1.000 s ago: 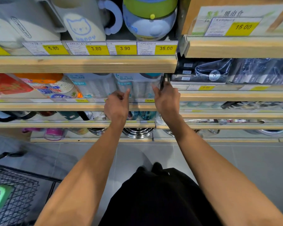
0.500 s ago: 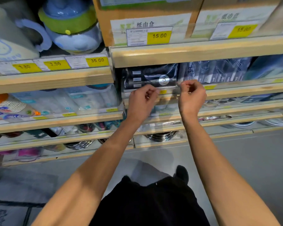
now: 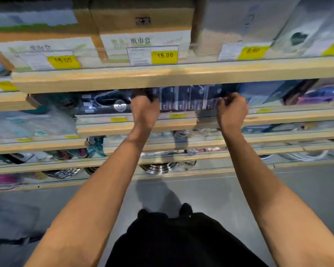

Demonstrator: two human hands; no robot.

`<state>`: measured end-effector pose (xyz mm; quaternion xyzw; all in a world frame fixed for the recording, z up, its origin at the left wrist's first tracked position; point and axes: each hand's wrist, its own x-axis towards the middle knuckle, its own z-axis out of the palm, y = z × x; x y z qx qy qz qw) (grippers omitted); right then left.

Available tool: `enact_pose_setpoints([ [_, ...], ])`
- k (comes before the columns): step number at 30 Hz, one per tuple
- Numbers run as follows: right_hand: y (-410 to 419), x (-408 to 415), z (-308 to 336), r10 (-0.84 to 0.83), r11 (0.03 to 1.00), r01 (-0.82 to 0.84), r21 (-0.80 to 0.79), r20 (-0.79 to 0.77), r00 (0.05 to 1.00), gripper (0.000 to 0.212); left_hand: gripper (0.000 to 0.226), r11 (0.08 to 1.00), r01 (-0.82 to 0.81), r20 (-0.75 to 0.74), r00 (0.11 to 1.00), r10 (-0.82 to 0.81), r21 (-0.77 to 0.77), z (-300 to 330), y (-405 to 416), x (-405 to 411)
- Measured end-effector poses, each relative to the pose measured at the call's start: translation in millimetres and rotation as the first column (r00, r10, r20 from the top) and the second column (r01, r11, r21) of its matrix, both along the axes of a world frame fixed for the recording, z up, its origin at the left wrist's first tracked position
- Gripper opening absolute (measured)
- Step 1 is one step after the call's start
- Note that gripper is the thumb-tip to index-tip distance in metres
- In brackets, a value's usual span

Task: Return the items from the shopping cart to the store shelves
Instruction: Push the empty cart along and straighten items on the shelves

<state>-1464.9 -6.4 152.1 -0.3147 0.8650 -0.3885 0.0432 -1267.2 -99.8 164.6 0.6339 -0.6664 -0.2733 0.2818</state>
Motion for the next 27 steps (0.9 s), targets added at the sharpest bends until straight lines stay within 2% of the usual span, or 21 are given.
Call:
enact_pose_setpoints([
  [2, 2, -7, 1, 0.032, 0.999, -0.030, 0.035, -0.044, 0.999, 0.023, 0.012, 0.991, -0.041, 0.019, 0.999, 0.039, 0.131, 2, -5, -4],
  [4, 3, -13, 1, 0.081, 0.996, -0.078, 0.046, -0.059, 0.995, 0.025, 0.026, 0.963, -0.061, 0.042, 0.998, 0.051, 0.263, 2, -10, -5],
  [5, 2, -15, 0, 0.105, 0.993, -0.102, 0.062, -0.046, 0.993, 0.026, 0.033, 0.958, -0.066, 0.061, 0.997, 0.051, 0.281, 2, -11, -3],
  [6, 2, -17, 0, 0.120, 0.990, -0.119, 0.081, -0.013, 0.993, 0.027, 0.036, 0.960, -0.073, 0.081, 0.995, 0.053, 0.272, 0, -11, -2],
  [9, -2, -23, 3, 0.139, 0.981, -0.155, 0.116, 0.136, 0.981, 0.033, 0.024, 0.983, -0.079, 0.077, 0.995, 0.067, 0.164, -5, -6, 0],
  [12, -5, -26, 12, 0.152, 0.974, -0.188, 0.128, 0.247, 0.957, 0.038, 0.028, 0.991, -0.104, 0.122, 0.988, 0.094, 0.085, -5, 6, -3],
  [15, -4, -25, 14, 0.147, 0.977, -0.178, 0.114, 0.238, 0.960, 0.038, 0.026, 0.987, -0.155, 0.160, 0.976, 0.147, 0.034, -3, 15, -4],
  [20, 7, -15, -1, 0.194, 0.978, -0.205, 0.032, 0.203, 0.960, 0.046, 0.027, 0.983, -0.166, 0.110, 0.979, 0.174, -0.085, -16, 22, 11],
  [24, 6, -11, -2, 0.228, 0.972, -0.236, 0.021, 0.183, 0.956, 0.045, 0.028, 0.980, -0.119, 0.040, 0.991, 0.127, -0.159, -27, 22, 20],
  [27, 8, -12, -3, 0.242, 0.968, -0.250, 0.025, 0.167, 0.956, 0.045, 0.038, 0.965, -0.153, -0.093, 0.986, 0.136, -0.214, -29, 26, 24],
])
